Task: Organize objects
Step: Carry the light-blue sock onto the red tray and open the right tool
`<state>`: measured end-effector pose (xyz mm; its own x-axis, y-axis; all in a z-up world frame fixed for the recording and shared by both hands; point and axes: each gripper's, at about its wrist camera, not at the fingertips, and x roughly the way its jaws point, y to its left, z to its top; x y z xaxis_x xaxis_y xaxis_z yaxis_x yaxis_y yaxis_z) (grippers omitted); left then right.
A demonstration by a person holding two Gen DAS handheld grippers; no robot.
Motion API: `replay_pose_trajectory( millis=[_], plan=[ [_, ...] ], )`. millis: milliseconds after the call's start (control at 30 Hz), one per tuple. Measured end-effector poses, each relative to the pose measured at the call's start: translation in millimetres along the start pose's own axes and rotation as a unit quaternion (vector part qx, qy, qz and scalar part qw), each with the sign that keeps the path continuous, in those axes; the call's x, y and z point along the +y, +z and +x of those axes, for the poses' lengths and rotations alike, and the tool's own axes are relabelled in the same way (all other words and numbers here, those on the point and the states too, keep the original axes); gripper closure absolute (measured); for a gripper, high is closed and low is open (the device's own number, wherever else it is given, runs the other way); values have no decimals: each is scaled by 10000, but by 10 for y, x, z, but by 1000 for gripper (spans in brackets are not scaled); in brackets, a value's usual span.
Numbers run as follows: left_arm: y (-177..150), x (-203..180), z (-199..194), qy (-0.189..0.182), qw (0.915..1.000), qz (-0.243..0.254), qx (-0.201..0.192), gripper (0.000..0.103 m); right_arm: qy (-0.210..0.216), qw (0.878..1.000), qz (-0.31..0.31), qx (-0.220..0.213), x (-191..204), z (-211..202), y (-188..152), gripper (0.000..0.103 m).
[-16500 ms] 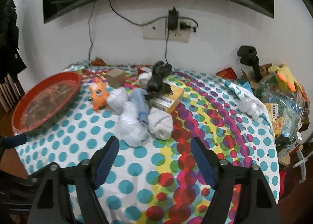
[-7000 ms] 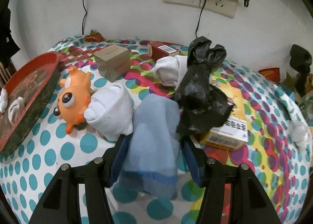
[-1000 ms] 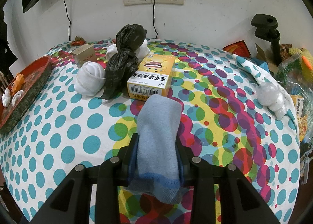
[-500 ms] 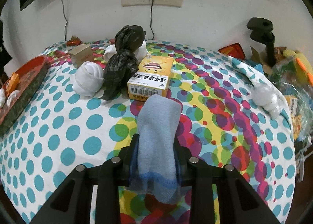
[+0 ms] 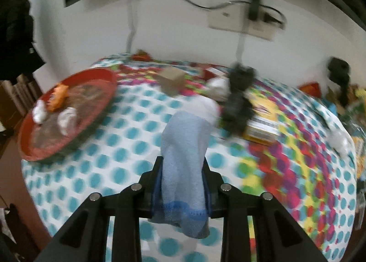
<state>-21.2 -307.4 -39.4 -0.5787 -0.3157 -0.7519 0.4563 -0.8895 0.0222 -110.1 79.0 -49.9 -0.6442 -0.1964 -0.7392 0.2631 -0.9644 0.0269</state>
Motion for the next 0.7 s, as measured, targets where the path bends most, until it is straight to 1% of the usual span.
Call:
replay_pose_trajectory(
  millis=[100, 167, 333, 533, 700],
  plan=[
    [2, 58, 36, -35, 9999, -105, 62, 3, 191, 9994, -289, -96, 362, -9, 134, 73],
    [3, 99, 57, 22, 9998, -171, 91, 3, 392, 9984, -382, -105, 586, -3, 220, 73],
    [0, 190, 111, 43, 9995, -285, 140, 3, 716, 9947, -725, -112, 1124, 38, 374, 73],
    [2, 287, 151, 35, 9988, -443, 180, 3, 1085, 9884, -1061, 22, 1685, 185, 441, 73],
    [3, 361, 183, 96, 9985, -512, 191, 3, 1275, 9830, -1312, 148, 2088, 294, 443, 73]
  ],
)
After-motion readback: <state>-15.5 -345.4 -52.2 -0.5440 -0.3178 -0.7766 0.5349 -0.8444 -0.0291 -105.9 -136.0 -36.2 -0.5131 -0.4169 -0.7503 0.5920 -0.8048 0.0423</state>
